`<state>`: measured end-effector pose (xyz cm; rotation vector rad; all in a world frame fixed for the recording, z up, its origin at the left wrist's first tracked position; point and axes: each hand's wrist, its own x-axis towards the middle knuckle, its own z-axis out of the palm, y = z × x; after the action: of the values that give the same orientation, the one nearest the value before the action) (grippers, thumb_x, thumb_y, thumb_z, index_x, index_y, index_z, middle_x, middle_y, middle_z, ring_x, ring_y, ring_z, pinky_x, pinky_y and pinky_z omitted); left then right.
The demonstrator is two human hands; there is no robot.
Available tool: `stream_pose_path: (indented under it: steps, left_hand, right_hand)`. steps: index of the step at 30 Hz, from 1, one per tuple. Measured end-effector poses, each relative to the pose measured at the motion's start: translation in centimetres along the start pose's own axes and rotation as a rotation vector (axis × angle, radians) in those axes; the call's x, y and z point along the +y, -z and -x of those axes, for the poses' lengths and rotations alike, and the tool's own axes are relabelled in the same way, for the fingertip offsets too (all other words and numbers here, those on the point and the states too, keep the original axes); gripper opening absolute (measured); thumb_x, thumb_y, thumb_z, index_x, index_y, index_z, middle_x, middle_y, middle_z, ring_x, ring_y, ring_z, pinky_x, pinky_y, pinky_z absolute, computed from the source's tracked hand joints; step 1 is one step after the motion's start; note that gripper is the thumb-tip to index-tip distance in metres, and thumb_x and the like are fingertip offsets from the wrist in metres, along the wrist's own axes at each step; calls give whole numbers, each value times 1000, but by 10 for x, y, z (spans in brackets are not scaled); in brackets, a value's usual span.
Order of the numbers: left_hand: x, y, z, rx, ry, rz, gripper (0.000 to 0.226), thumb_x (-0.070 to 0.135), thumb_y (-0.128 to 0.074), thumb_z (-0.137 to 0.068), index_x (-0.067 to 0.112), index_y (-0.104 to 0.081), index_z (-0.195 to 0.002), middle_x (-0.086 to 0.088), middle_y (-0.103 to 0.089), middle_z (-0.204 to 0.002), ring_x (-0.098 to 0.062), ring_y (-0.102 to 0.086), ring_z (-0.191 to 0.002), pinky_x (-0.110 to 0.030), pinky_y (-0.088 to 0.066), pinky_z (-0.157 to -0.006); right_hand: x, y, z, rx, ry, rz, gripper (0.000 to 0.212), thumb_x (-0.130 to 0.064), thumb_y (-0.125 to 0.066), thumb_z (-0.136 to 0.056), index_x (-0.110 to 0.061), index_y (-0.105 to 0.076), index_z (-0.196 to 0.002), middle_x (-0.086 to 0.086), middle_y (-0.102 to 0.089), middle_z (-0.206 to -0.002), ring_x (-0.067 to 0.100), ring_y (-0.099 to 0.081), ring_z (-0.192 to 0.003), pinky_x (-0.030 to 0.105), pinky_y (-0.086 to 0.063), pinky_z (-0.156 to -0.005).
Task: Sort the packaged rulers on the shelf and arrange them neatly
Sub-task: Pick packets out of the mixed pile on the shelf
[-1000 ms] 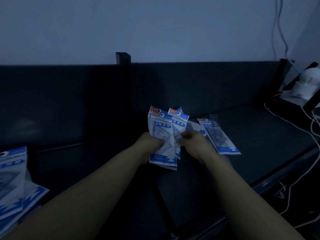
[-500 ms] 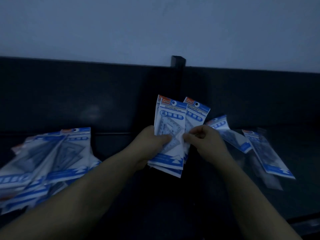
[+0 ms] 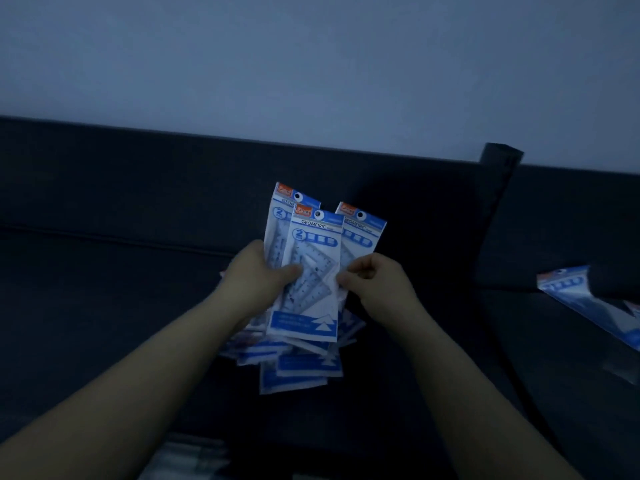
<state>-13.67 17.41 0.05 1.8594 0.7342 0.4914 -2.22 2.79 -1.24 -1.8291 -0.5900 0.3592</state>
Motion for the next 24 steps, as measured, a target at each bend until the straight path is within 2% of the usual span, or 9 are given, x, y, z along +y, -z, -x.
stream_pose_path:
  steps: [3,4,7,9,10,13,17,21,24]
  left_hand:
    - [-18,25,-8,41,-8,-130,45,30,-77,-77,12,-56,-112,-2,-65,-104,-17,-63,-89,-28,-49,-63]
    - [-25,31,-11,33,-7,-189,47,31,-77,-77,11,-54,-112,-2,-64,-106,-16,-62,-89,-27,-47,-63]
    - [-42,42,-21,-56,48,-342,62,47,-75,-73,9,-50,-115,-1,-60,-110,-18,-59,-94,-30,-49,-74]
    - [-48,47,-25,-102,73,-508,76,63,-66,-69,12,-50,-123,-6,-56,-122,-24,-55,-108,-35,-48,-87]
    - [-49,49,-25,-89,62,-611,76,65,-60,-74,13,-48,-128,-10,-50,-129,-27,-48,-116,-36,-43,-92]
    - [-47,50,-23,25,-126,-832,64,59,-49,-87,16,-41,-134,-10,-41,-135,-31,-37,-123,-39,-35,-97]
    - [-29,39,-15,36,-404,-860,53,53,-44,-93,20,-44,-135,-4,-48,-134,-26,-41,-122,-36,-35,-97]
    - [-4,13,-7,-38,-593,-817,49,47,-42,-96,20,-45,-137,-2,-51,-135,-24,-45,-121,-33,-36,-95]
    - [12,-13,-2,-102,-655,-771,49,46,-40,-97,20,-44,-138,-1,-52,-135,-23,-45,-121,-33,-37,-96]
  right_hand:
    - [-3,-32,-6,-19,-9,107,14,-17,-67,-86,-12,-56,-94,3,-58,-84,16,-59,-75,30,-53,-64]
    - [-2,-39,-7,-14,4,159,13,-18,-66,-87,-13,-56,-94,1,-57,-84,17,-59,-77,27,-50,-62]
    - [2,-51,-8,16,46,350,8,-23,-60,-91,-18,-55,-95,-6,-54,-84,13,-55,-78,22,-44,-58]
    - [4,-52,-6,46,69,471,17,-31,-59,-91,-18,-59,-103,-3,-55,-94,12,-55,-82,24,-46,-62]
    - [5,-51,-4,66,91,532,23,-35,-58,-91,-19,-60,-107,-1,-56,-102,11,-55,-84,24,-46,-64]
    - [2,-47,5,121,166,662,32,-33,-54,-93,-19,-60,-122,3,-53,-122,15,-53,-102,23,-43,-79]
    - [-5,-35,22,186,185,770,44,-32,-50,-97,-13,-48,-137,4,-48,-140,17,-46,-123,24,-36,-98]
    - [-4,-15,37,255,164,849,49,-35,-48,-98,-13,-44,-141,3,-45,-145,14,-42,-130,21,-29,-105]
    - [2,7,48,313,138,895,47,-35,-49,-97,-12,-46,-138,3,-49,-140,17,-44,-128,26,-30,-108]
